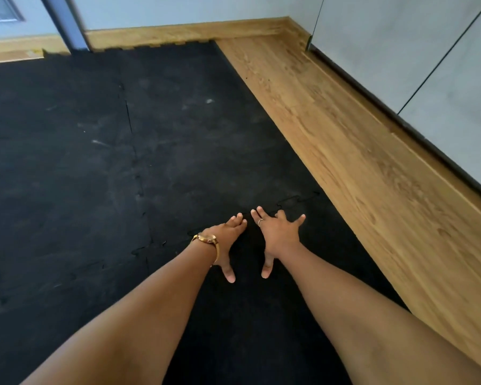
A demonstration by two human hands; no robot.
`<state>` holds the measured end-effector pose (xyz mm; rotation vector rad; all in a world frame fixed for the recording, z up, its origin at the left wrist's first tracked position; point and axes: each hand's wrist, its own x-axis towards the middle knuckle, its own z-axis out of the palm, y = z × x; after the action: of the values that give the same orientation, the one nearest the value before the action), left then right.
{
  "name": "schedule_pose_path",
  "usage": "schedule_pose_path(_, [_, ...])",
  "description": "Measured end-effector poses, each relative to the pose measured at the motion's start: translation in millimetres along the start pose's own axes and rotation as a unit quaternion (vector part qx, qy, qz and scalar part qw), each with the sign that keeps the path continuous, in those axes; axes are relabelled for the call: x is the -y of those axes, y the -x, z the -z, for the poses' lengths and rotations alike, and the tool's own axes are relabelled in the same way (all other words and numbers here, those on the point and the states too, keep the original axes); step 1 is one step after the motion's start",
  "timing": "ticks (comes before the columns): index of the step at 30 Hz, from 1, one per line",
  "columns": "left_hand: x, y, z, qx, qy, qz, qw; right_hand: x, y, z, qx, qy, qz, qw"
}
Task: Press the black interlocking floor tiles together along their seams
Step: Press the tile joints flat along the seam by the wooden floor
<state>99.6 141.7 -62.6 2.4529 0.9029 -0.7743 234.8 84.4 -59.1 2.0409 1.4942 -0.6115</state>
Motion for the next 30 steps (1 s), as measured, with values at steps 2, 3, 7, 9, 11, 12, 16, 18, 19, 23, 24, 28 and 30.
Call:
schedule_pose_path(2, [-2.3,1.9,-3.5,-0.013,-0.014,-0.004,1.000,3.6,3.8,1.0,-0.006,-0.012,-0.014,1.000])
schedule_pose_path(3, [-2.6,6.1,-9.4,-0.029,-0.031,-0.006,0.999,7.9,5.9,0.2,-0.010,-0.021,-0.024,0.999])
schedule_pose_path(7, [14.8,39.8,-57.2,-0.082,-0.085,-0.001,0.993,35.7,25.5,-2.9,-0.040,-0.079,-0.082,0.993])
schedule_pose_path(9, [31.0,58.5,-65.1,-0.041,-0.112,-0.007,0.993,47.0,36.0,-5.9,-0.035,-0.123,-0.090,0.988])
schedule_pose_path(11, [51.8,76.7,-52.0,0.010,-0.126,-0.015,0.992,60.2,47.0,-11.2,0.022,-0.191,-0.061,0.980])
schedule_pose_path(12, [64.4,87.5,-46.6,0.016,-0.109,0.001,0.994,70.3,53.7,-15.6,0.055,-0.216,-0.033,0.974])
schedule_pose_path(16, [99.7,115.3,-53.1,-0.040,-0.008,0.098,0.994,114.1,72.2,-37.0,0.072,-0.220,-0.015,0.973])
schedule_pose_path(18, [99.9,112.8,-53.9,-0.042,-0.011,0.106,0.993,124.7,71.2,-39.7,0.044,-0.210,-0.040,0.976])
schedule_pose_path(19, [98.2,109.8,-50.7,-0.049,-0.018,0.109,0.993,126.7,69.6,-40.2,0.034,-0.209,-0.046,0.976])
schedule_pose_path(23, [94.9,101.2,-64.6,-0.067,-0.022,0.133,0.989,129.0,65.4,-41.9,0.026,-0.213,-0.058,0.975])
schedule_pose_path(24, [94.6,100.7,-71.6,-0.067,-0.026,0.136,0.988,130.2,65.9,-41.9,0.027,-0.211,-0.060,0.975])
schedule_pose_path(28, [92.7,105.0,-71.4,-0.076,-0.002,0.141,0.987,132.4,67.3,-38.1,0.029,-0.204,-0.060,0.977])
schedule_pose_path(30, [86.9,106.1,-64.7,-0.093,-0.033,0.144,0.985,132.6,71.3,-37.8,0.031,-0.199,-0.056,0.978])
